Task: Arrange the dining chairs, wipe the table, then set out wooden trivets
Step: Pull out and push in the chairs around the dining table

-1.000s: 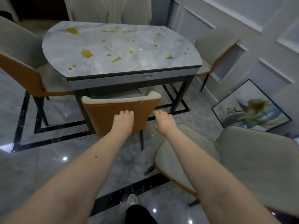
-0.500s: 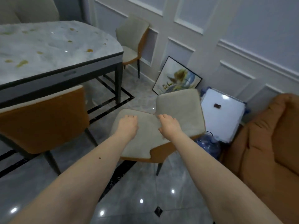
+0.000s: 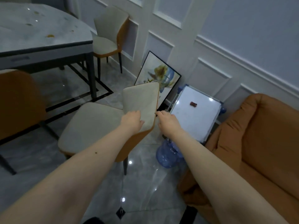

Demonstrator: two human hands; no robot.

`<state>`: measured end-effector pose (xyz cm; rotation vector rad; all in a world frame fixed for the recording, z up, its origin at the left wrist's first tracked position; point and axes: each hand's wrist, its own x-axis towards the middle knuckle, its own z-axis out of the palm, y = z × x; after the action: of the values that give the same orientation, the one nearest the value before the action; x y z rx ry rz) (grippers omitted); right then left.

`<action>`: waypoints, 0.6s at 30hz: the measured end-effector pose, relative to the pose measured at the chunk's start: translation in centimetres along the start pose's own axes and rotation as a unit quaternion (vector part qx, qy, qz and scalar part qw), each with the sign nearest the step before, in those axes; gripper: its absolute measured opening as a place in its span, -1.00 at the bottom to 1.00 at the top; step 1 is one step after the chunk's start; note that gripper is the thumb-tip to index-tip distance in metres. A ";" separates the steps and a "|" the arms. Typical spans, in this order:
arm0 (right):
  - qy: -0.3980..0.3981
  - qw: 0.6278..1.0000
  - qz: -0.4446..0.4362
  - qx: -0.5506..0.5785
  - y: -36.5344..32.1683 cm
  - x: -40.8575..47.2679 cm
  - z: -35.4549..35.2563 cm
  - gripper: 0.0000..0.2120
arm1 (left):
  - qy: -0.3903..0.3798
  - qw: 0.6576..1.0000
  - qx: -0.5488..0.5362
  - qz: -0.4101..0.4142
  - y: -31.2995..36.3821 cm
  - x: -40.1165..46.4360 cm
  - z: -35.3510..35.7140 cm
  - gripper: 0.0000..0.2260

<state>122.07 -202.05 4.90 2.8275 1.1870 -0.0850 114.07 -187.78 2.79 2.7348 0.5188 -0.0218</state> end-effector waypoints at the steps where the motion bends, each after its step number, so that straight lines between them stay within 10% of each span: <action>1: -0.004 1.000 -0.004 -0.004 0.9 0.2 0.2 -0.53 | 0.002 1.000 -0.004 -0.010 0.9 0.4 0.4 -0.64; 18: -0.015 0.988 -0.149 -0.022 10.5 11.8 2.2 -0.37 | -0.059 0.984 -0.089 -0.140 6.9 11.1 4.9 -0.56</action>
<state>137.76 -201.26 2.22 2.5797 1.5743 -0.1144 127.13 -191.58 -0.31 2.4499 0.8254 -0.1982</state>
